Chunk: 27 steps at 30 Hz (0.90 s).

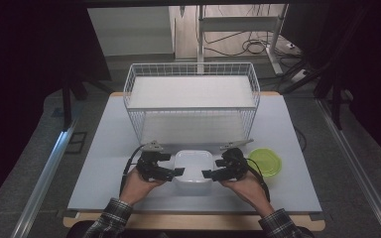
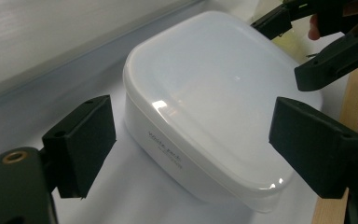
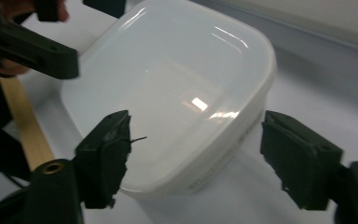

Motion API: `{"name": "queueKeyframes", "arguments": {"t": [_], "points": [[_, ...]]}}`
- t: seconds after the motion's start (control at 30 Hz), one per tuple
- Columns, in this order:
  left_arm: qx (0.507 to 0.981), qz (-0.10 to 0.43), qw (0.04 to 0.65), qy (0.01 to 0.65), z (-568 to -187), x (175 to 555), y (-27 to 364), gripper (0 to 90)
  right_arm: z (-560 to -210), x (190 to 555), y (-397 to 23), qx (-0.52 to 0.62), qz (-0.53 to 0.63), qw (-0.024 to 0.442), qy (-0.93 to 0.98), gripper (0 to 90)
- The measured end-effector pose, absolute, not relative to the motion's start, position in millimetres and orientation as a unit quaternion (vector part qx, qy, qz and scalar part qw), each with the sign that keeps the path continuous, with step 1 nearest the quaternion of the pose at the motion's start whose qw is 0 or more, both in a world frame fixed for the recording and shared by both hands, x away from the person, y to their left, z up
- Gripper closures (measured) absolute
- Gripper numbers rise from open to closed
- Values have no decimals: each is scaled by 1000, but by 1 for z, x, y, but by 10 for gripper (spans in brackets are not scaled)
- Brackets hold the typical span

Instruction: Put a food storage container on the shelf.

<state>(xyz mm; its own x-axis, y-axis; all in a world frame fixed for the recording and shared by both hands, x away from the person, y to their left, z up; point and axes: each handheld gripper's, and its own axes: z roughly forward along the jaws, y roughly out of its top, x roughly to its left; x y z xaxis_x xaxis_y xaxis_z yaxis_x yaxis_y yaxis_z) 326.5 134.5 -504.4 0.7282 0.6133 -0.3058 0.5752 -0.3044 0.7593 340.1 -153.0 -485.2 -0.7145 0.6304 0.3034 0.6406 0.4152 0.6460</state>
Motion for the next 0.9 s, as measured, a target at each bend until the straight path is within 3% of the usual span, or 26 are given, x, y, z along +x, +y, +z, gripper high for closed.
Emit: {"name": "queueKeyframes", "arguments": {"t": [0.3,0.4,0.47,0.5,0.53,0.57,0.6,0.73,0.9], "points": [[800,-34,465,378,-512,329,134,247,-489,352,-157,-416,-390,71,-818,389],[797,-49,452,398,-509,326,135,283,-486,350,-159,-416,-389,65,-819,449],[795,-51,446,409,-505,322,137,353,-483,347,-160,-417,-389,57,-819,502],[793,-47,446,412,-503,319,138,449,-482,345,-163,-427,-393,62,-812,555],[793,-43,444,416,-501,316,139,449,-482,345,-163,-427,-393,62,-812,555],[787,-41,445,426,-498,312,141,521,-482,344,-167,-438,-403,74,-800,619],[787,-41,445,426,-498,312,141,556,-482,344,-167,-438,-403,74,-800,619],[769,-42,457,446,-495,306,147,641,-480,341,-172,-456,-418,88,-781,697],[754,-29,470,458,-491,301,151,765,-475,334,-171,-456,-436,66,-773,788]]}}
